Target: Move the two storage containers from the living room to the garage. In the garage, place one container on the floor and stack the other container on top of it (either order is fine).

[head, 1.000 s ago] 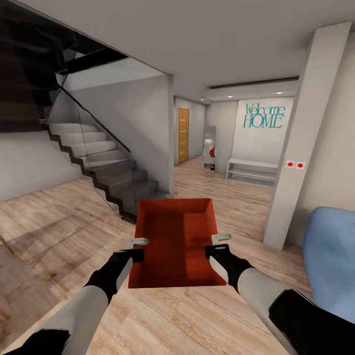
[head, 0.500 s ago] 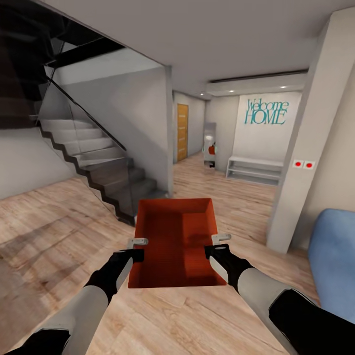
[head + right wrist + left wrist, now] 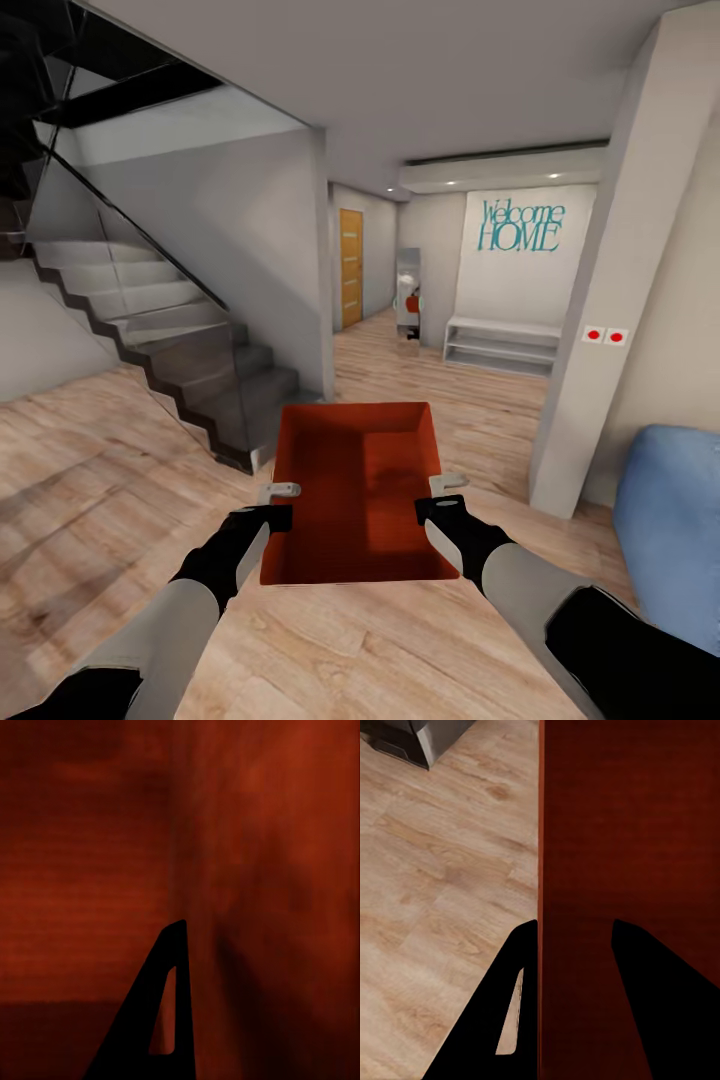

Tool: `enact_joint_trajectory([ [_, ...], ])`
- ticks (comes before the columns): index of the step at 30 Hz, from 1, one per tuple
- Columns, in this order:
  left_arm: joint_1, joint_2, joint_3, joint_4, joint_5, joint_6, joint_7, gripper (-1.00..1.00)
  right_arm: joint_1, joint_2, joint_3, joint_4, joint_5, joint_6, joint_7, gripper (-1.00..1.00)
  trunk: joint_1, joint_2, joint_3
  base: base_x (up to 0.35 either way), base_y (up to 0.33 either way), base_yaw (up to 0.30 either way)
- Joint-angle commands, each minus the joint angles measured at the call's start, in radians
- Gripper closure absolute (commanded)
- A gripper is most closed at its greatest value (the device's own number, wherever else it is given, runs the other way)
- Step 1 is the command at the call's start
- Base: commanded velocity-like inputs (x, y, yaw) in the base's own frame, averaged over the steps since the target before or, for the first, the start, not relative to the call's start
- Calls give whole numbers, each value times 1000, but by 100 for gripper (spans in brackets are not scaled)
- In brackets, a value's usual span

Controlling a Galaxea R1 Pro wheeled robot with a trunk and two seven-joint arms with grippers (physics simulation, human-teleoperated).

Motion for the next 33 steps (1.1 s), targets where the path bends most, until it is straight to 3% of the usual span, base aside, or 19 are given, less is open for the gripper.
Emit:
enact_joint_trajectory([
  [1,1,1,5,-1,22,4,6,100,-1,-17,-27,-3,28,-68,-61,100,1,-1,0,322,0,-240],
  [26,1,1,5,-1,22,4,6,100,-1,-17,-26,-3,29,-68,-61,100,1,-1,0,322,0,-241],
  [33,1,1,5,-1,22,4,7,100,-1,-17,-26,-3,30,-68,-61,100,1,-1,0,322,0,-50],
])
